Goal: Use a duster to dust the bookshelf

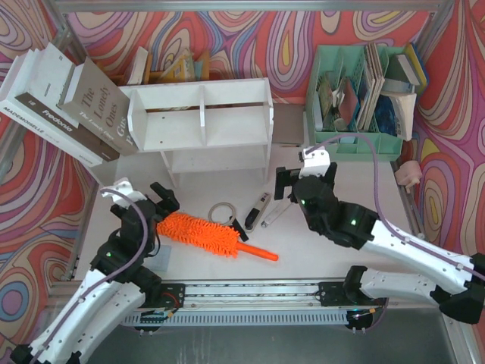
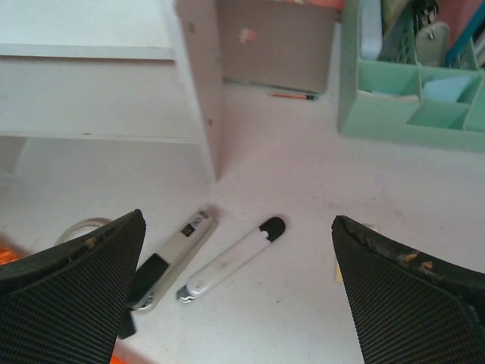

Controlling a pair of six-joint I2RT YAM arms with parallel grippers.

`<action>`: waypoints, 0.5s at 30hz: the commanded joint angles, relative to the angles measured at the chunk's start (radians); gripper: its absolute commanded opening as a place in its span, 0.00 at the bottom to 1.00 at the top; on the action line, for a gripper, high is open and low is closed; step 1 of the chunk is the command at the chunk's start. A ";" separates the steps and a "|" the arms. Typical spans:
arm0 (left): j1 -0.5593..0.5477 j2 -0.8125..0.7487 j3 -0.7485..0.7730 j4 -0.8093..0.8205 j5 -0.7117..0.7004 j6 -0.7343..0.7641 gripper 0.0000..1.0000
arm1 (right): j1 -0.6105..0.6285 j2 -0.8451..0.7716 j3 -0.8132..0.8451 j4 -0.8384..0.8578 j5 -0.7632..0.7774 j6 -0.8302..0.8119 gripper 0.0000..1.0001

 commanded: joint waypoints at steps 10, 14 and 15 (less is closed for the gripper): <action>0.003 0.015 -0.391 0.770 -0.187 0.711 0.98 | -0.479 0.008 -0.099 0.102 -0.345 -0.042 0.99; 0.042 0.094 -0.463 0.947 -0.202 0.803 0.98 | -0.605 0.040 -0.155 0.191 -0.383 -0.063 0.99; 0.068 0.117 -0.471 0.966 -0.176 0.795 0.98 | -0.634 0.060 -0.161 0.205 -0.397 -0.057 0.99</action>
